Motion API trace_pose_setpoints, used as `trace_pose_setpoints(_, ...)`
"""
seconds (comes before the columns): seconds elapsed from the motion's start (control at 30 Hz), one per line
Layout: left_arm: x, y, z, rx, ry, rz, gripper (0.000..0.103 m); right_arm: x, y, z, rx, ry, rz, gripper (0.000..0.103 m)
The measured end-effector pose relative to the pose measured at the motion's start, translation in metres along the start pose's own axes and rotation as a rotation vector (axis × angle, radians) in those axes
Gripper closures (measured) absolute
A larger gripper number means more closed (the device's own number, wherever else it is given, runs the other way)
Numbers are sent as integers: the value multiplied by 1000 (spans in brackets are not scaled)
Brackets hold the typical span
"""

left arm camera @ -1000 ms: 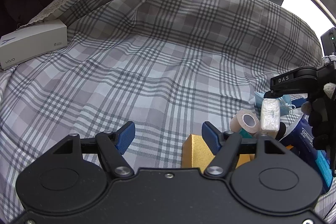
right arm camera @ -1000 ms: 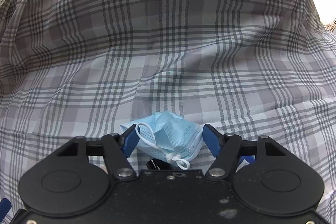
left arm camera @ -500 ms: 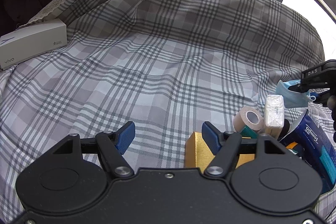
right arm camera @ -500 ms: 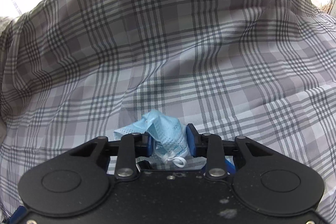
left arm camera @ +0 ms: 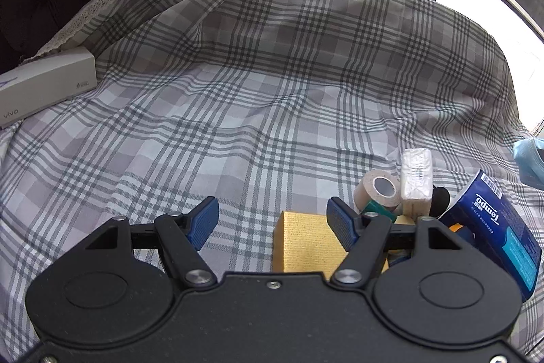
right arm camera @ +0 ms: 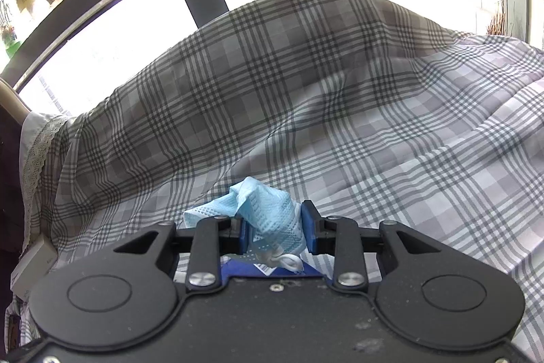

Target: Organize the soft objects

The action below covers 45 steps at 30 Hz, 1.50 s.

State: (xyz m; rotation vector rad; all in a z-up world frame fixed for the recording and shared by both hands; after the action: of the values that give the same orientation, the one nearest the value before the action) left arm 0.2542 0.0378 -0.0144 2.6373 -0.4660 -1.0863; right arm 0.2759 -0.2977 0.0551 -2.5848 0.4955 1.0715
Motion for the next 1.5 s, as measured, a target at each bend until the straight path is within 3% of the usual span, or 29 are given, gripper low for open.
trace_pose_setpoints(0.27, 3, 66, -28, 97, -43, 26, 37, -20, 32, 5, 52, 137, -48, 73)
trace_pose_setpoints(0.4, 16, 102, -47, 122, -68, 70, 37, -14, 41, 7, 70, 138, -48, 73)
trace_pose_setpoints(0.53, 40, 123, -57, 129, -119, 57, 37, -9, 43, 9, 81, 125, -35, 73)
trace_pose_setpoints(0.77, 73, 121, -47, 83, -217, -29, 37, -12, 51, 10, 90, 130, -32, 73)
trace_pose_setpoints(0.97, 95, 105, -41, 96, -249, -138, 36, -15, 56, 9, 123, 112, -71, 73)
trace_pose_setpoints(1.13, 113, 89, -56, 146, -212, -248, 36, -17, 54, 9, 126, 110, -91, 73)
trace_pose_setpoints(1.27, 135, 68, -65, 129, -256, -331, 38, -17, 54, 9, 134, 105, -100, 73)
trace_pose_setpoints(1.33, 137, 61, -68, 106, -256, -331, 43, -16, 55, 9, 135, 103, -101, 73)
trace_pose_setpoints(1.5, 110, 76, -73, 111, -207, -200, 42, -14, 60, 8, 156, 84, -101, 73)
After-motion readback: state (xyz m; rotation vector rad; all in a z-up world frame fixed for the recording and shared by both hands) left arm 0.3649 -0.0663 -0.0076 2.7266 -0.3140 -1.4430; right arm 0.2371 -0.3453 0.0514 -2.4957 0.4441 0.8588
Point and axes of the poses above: each gripper's, at about its wrist camera, not at the fingertips, and x roughly the way its jaws point, y to its right, z to its underside, the point moved 5 cm from there along x, roughly the way its jaws point, and after that the axes turned 14 degrees about z, right-handed, at the moved point
